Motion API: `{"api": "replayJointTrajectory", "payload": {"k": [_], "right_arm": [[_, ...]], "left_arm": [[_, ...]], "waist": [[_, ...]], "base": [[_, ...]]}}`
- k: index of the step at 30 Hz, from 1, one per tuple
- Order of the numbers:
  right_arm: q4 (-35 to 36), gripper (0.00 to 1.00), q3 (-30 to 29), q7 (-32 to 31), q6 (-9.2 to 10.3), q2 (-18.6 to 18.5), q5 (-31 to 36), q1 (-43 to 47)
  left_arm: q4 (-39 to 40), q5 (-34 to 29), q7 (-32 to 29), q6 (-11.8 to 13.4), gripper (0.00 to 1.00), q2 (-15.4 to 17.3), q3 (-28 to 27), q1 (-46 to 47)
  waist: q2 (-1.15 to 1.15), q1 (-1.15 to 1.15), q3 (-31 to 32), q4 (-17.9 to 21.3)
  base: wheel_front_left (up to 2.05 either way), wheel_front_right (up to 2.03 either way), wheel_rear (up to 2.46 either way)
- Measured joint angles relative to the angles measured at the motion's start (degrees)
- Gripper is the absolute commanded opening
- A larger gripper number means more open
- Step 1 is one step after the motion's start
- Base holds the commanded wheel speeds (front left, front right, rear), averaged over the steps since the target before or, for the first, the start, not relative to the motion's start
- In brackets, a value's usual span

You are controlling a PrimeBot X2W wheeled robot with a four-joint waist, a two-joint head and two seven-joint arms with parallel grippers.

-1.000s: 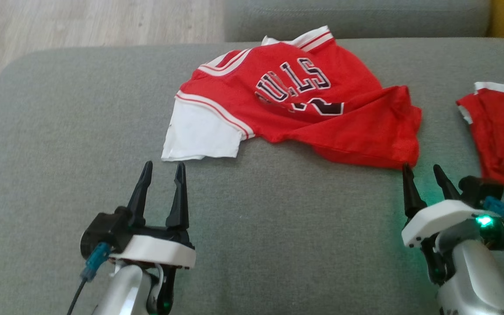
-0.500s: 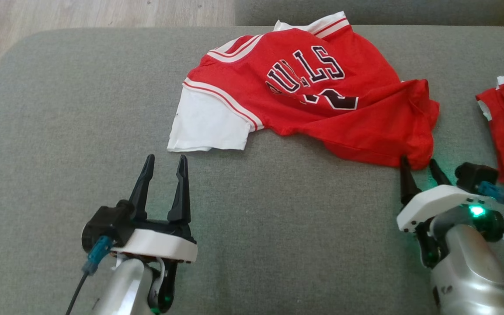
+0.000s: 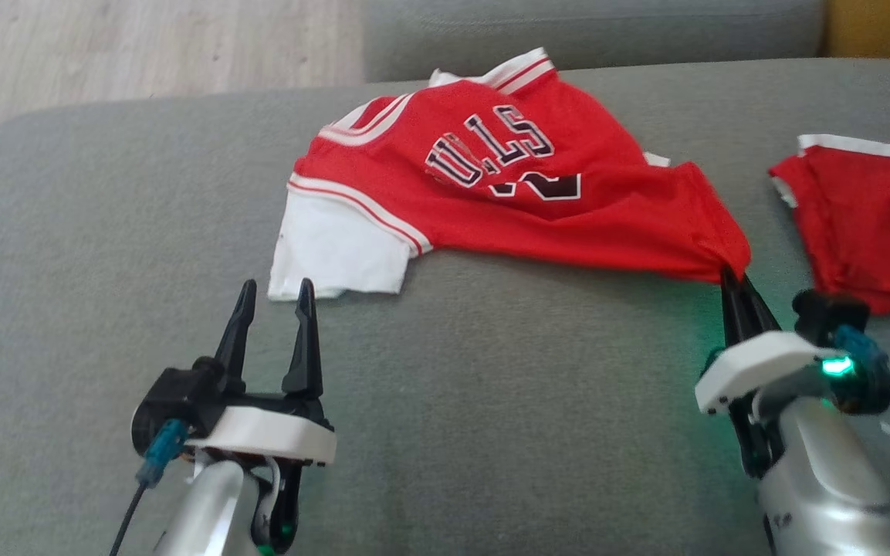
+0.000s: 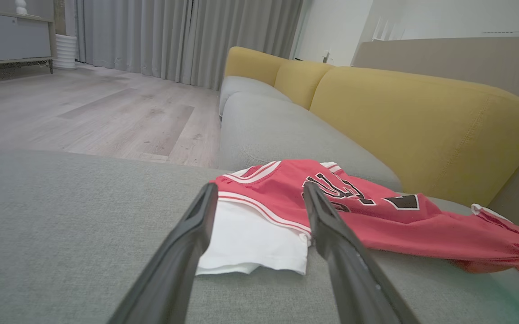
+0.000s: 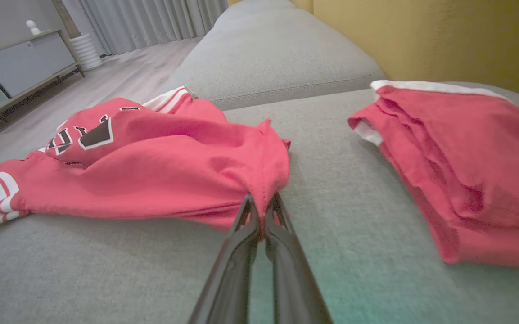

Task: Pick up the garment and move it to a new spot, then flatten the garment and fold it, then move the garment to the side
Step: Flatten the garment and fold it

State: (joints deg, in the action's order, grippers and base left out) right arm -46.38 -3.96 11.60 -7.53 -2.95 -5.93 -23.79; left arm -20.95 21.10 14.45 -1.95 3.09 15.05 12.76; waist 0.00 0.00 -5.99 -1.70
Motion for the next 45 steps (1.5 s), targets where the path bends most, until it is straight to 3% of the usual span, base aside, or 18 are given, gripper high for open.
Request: {"api": "replayJointTrajectory", "payload": {"k": [6,11,19,31,37,38,39,40,45], "right_arm": [[6.5,0.00,-0.4,-3.1,0.00,-0.5,0.5,5.4],[12.1,0.00,0.7,-6.1,0.00,-0.5,0.5,7.2],[18.2,0.00,5.4,-8.8,0.00,-0.4,-0.5,8.2],[23.7,0.00,8.4,-11.6,0.00,-0.3,-0.7,8.1],[25.2,0.00,8.8,-12.2,0.00,-0.3,-0.7,8.1],[25.4,0.00,8.9,-12.2,0.00,-0.3,-0.7,8.1],[25.6,0.00,8.9,-12.6,0.00,-0.3,-0.7,8.1],[25.7,0.00,9.0,-12.7,0.00,-0.3,-0.7,8.1],[26.1,0.00,9.1,-13.5,0.00,-0.3,-0.6,8.1]], "left_arm": [[-2.8,-0.6,-0.5,1.0,1.00,0.1,0.0,-0.1],[-7.8,-1.6,-4.6,2.0,1.00,0.8,0.6,1.5],[-16.2,-3.2,-8.6,5.5,1.00,2.4,0.5,8.3],[-27.5,-4.0,-10.8,6.0,1.00,3.8,0.7,14.5],[-31.2,-4.0,-11.6,4.6,1.00,3.8,1.6,17.4],[-31.7,-3.9,-12.0,4.1,0.94,3.8,1.7,17.9],[-32.1,-3.9,-12.2,3.7,0.43,3.8,1.7,18.4],[-32.5,-3.9,-12.4,3.2,0.00,3.8,1.8,18.8],[-33.1,-1.7,-11.4,0.2,0.00,2.8,2.0,19.1]], "waist": [[0.00,0.00,1.0,2.5],[0.00,0.00,0.6,4.3],[0.00,0.00,-1.2,6.5],[0.00,0.01,-4.2,8.3],[0.00,0.01,-5.0,8.4],[0.00,0.01,-5.1,8.4],[0.00,0.01,-5.1,8.5],[0.00,0.01,-5.2,8.5],[0.00,0.01,-4.7,8.2]], "base": [[0.00,0.00,0.00],[0.00,0.00,0.00],[0.00,0.00,0.00],[0.00,0.00,0.00],[0.00,0.00,0.00],[0.00,0.00,0.00],[0.00,0.00,0.00],[0.00,0.00,0.00],[0.00,0.00,0.00]]}}
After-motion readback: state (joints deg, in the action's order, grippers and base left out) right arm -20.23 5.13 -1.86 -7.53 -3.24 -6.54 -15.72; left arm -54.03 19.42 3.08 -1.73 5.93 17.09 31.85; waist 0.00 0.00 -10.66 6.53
